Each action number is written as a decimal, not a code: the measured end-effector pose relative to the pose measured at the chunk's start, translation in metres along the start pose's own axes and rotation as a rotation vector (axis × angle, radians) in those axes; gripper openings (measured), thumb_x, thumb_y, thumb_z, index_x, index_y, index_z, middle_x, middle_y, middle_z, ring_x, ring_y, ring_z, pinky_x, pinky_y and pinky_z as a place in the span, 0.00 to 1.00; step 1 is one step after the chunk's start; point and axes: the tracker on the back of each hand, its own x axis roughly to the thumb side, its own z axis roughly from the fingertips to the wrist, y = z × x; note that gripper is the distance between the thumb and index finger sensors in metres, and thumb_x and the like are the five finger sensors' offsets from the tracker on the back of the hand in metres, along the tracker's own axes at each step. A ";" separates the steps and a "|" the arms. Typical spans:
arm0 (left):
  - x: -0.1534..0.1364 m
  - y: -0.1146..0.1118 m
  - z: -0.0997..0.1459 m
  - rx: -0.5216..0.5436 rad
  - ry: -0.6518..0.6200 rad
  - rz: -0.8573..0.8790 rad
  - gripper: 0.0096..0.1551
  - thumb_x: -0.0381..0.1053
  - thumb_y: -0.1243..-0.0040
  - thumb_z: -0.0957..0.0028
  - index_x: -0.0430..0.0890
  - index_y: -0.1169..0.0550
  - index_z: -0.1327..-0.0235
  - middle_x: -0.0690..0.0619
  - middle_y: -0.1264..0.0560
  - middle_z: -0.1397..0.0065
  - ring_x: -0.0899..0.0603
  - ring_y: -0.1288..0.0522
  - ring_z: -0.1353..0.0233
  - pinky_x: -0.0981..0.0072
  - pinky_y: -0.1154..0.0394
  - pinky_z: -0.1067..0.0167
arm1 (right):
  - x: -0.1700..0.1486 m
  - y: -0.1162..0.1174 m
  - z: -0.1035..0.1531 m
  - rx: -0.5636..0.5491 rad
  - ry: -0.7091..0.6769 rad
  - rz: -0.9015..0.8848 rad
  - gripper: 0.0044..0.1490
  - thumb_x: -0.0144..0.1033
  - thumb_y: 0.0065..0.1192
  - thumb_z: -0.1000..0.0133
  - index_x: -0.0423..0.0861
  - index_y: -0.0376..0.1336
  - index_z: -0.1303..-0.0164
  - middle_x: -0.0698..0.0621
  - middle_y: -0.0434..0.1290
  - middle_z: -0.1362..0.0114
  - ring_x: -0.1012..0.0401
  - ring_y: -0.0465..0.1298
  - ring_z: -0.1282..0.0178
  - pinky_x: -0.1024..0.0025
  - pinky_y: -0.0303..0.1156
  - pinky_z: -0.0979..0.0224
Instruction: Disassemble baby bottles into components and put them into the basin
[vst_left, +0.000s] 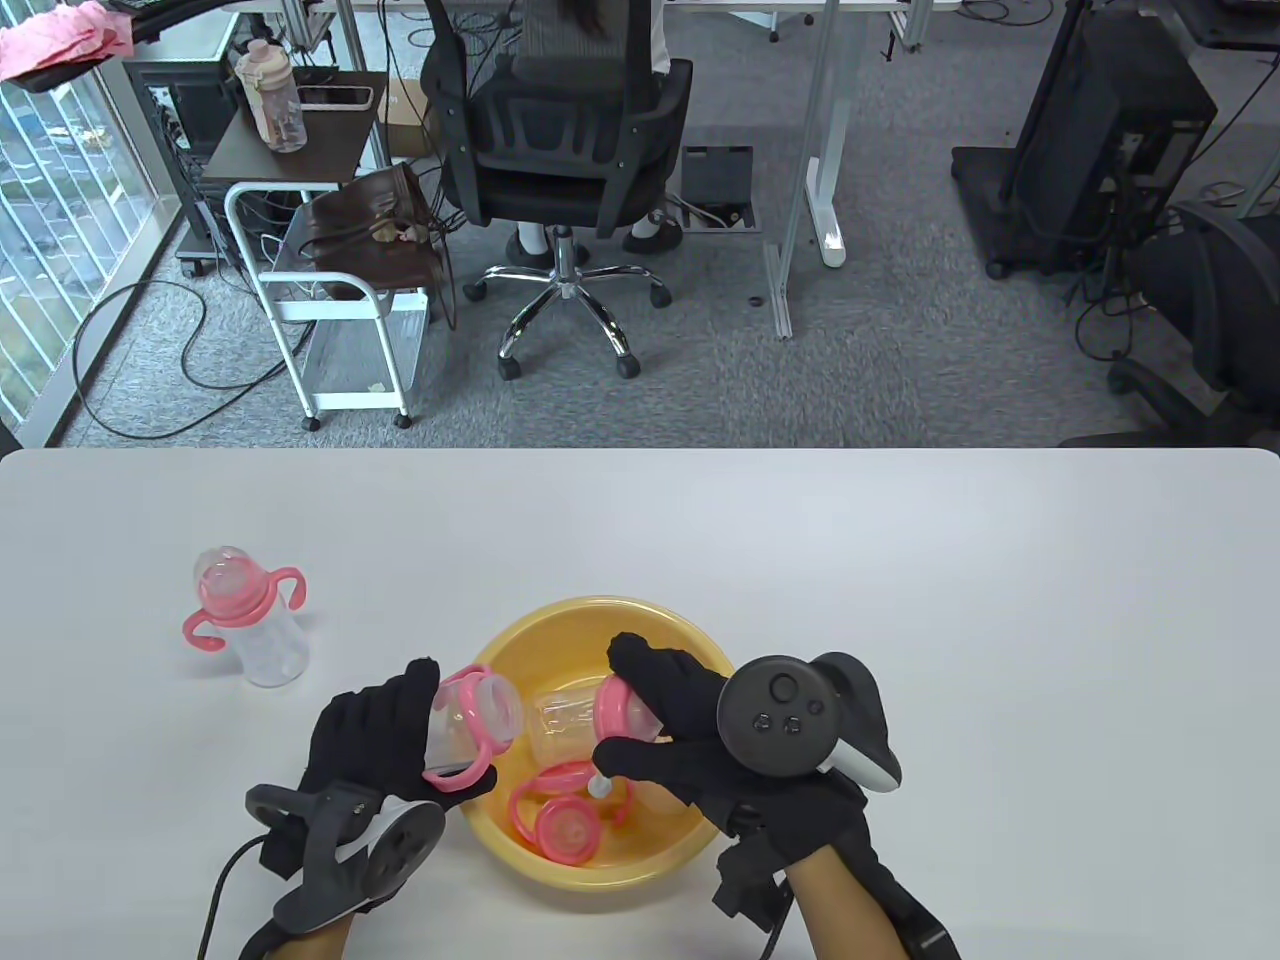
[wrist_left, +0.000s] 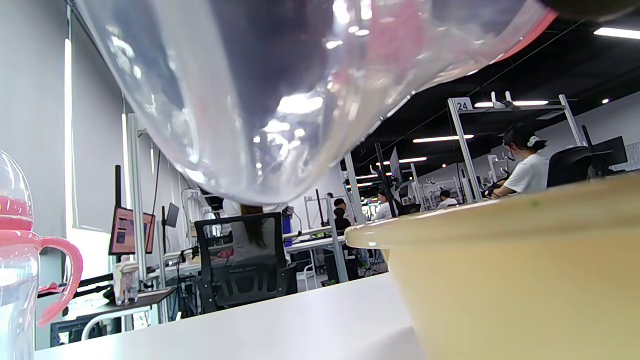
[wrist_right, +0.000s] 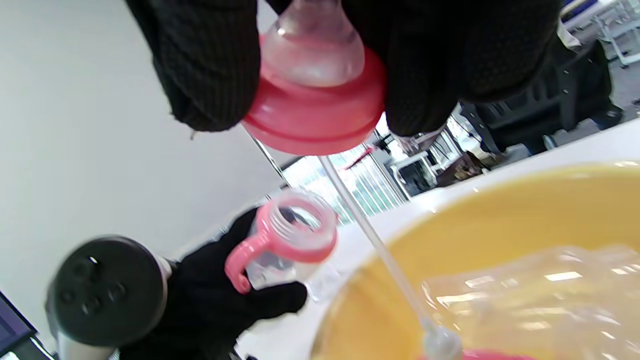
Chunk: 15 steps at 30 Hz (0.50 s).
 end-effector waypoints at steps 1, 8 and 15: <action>0.000 0.000 0.000 0.001 0.000 0.000 0.64 0.82 0.51 0.67 0.41 0.37 0.24 0.45 0.22 0.34 0.42 0.16 0.38 0.43 0.24 0.33 | -0.001 0.003 -0.002 0.022 0.024 0.040 0.53 0.51 0.67 0.41 0.34 0.51 0.15 0.27 0.64 0.23 0.37 0.77 0.36 0.41 0.74 0.34; 0.000 -0.001 0.000 0.000 -0.002 -0.001 0.65 0.82 0.51 0.67 0.41 0.37 0.24 0.45 0.22 0.34 0.42 0.16 0.38 0.43 0.24 0.33 | -0.004 0.029 -0.015 0.080 0.093 0.223 0.53 0.51 0.67 0.41 0.35 0.51 0.15 0.27 0.63 0.23 0.38 0.76 0.36 0.41 0.74 0.34; -0.001 -0.001 0.000 0.000 0.000 0.000 0.64 0.82 0.51 0.67 0.41 0.37 0.24 0.45 0.22 0.34 0.41 0.16 0.38 0.43 0.24 0.33 | -0.009 0.066 -0.029 0.175 0.100 0.373 0.52 0.51 0.66 0.41 0.36 0.50 0.15 0.28 0.63 0.22 0.39 0.77 0.35 0.42 0.74 0.33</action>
